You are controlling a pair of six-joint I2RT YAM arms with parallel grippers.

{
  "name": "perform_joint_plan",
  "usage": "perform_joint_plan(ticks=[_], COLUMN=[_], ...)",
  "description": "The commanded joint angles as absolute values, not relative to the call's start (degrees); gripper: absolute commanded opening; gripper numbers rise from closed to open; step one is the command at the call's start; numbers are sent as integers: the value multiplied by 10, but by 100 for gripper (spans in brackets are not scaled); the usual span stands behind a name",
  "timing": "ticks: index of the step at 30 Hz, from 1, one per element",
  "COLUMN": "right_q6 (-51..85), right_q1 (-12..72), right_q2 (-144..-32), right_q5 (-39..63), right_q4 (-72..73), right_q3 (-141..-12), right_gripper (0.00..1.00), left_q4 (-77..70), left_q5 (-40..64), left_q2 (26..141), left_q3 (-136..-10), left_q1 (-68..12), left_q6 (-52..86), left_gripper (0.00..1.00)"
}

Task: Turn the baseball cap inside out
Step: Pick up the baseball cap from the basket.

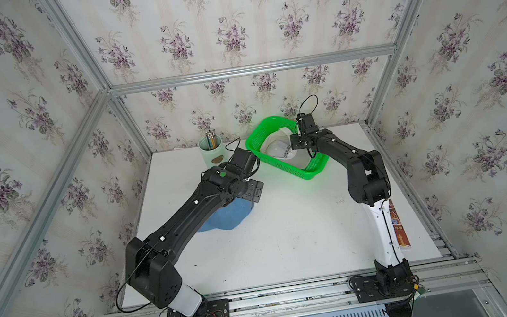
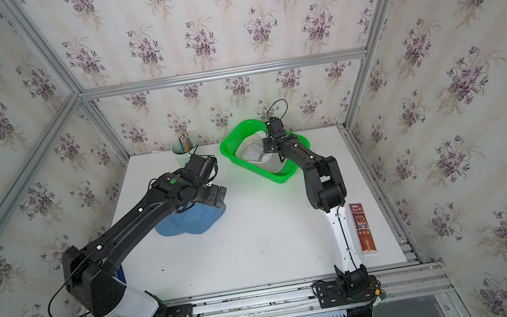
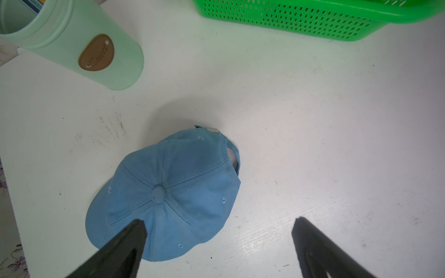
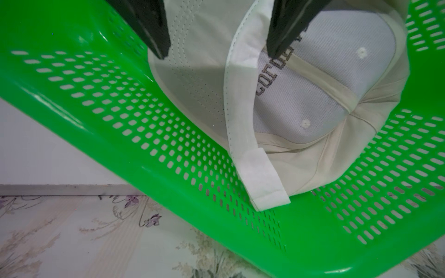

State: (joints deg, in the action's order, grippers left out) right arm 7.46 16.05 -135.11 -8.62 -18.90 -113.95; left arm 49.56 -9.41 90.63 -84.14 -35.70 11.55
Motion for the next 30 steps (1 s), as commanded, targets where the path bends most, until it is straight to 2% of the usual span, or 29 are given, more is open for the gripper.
perform_joint_plan(ticks=[1, 7, 21, 25, 27, 30], right_q6=[70, 91, 138, 145, 151, 165], right_q1=[143, 126, 106, 101, 98, 95], right_q2=[-1365, -1395, -1421, -1419, -1421, -1406], right_q5=[-81, -34, 29, 74, 93, 120], right_q4=[-218, -264, -272, -250, -243, -208], right_q3=[-1158, -1187, -1178, -1158, -1155, -1128], right_gripper=[75, 76, 73, 63, 51, 26], left_q4=[494, 495, 500, 500, 499, 501], left_q5=[-94, -92, -95, -93, -93, -96], left_q2=[907, 912, 909, 913, 915, 913], left_q3=[-842, -849, -850, -854, -855, -856], left_q1=[-357, -357, -357, -357, -357, -357], left_q6=[116, 117, 113, 114, 114, 113], left_gripper=[99, 99, 99, 99, 99, 99])
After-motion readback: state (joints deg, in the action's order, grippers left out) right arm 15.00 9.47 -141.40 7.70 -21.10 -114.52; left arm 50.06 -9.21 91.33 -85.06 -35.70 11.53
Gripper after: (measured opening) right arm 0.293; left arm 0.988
